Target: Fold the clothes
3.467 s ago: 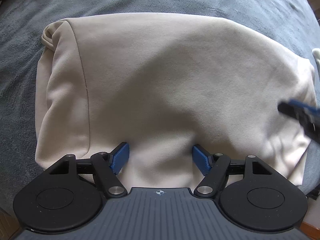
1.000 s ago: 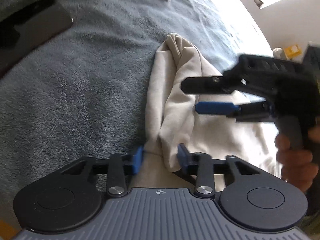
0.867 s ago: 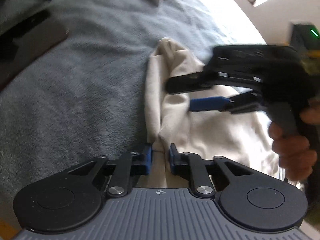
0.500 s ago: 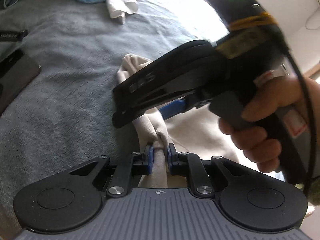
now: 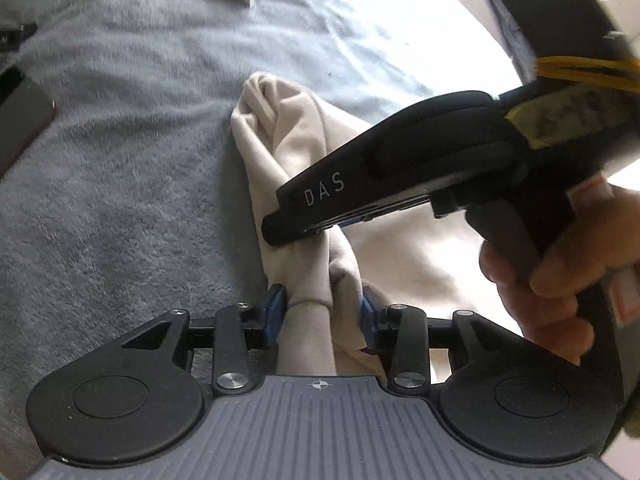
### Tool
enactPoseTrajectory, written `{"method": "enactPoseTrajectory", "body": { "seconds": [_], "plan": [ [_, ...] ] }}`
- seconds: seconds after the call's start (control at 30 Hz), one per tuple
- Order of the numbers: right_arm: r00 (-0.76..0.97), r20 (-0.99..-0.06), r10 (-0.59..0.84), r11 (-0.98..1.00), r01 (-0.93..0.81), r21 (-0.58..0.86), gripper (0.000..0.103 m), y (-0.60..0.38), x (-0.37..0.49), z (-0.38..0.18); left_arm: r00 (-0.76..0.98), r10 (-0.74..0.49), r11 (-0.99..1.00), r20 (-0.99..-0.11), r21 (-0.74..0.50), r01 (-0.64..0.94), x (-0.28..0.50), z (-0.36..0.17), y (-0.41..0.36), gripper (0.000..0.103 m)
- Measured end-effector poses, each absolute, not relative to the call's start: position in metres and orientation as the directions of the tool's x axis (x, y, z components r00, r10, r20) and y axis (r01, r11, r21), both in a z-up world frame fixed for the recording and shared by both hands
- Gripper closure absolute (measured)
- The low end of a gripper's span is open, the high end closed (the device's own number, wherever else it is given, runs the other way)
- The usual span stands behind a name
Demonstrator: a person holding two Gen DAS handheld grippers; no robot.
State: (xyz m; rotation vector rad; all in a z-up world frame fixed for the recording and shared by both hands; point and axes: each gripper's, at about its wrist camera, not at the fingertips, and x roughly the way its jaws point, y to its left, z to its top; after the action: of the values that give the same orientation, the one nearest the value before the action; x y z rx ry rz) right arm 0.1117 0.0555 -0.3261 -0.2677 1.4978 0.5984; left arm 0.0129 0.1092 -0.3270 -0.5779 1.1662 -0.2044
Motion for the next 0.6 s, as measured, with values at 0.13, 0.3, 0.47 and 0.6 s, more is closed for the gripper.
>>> {"method": "enactPoseTrajectory", "body": {
  "seconds": [0.13, 0.3, 0.47, 0.6],
  "plan": [
    [-0.026, -0.974, 0.224, 0.821, -0.534, 0.203, 0.078, 0.057, 0.109, -0.328, 0.388, -0.462, 0.81, -0.797, -0.558, -0.18, 0.013, -0.327, 0.116, 0.062],
    [0.006, -0.963, 0.268, 0.817, -0.532, 0.223, 0.086, 0.05, 0.106, -0.322, 0.433, -0.455, 0.813, -0.779, -0.561, -0.156, 0.009, -0.326, 0.112, 0.083],
    [0.059, -0.935, 0.35, 0.829, -0.485, 0.28, 0.087, 0.029, 0.099, -0.298, 0.497, -0.428, 0.843, -0.755, -0.532, -0.083, -0.004, -0.304, 0.096, 0.088],
    [0.126, -0.911, 0.392, 0.829, -0.478, 0.29, 0.088, 0.009, 0.089, -0.272, 0.528, -0.429, 0.859, -0.733, -0.512, -0.013, -0.006, -0.289, 0.083, 0.089]
  ]
}}
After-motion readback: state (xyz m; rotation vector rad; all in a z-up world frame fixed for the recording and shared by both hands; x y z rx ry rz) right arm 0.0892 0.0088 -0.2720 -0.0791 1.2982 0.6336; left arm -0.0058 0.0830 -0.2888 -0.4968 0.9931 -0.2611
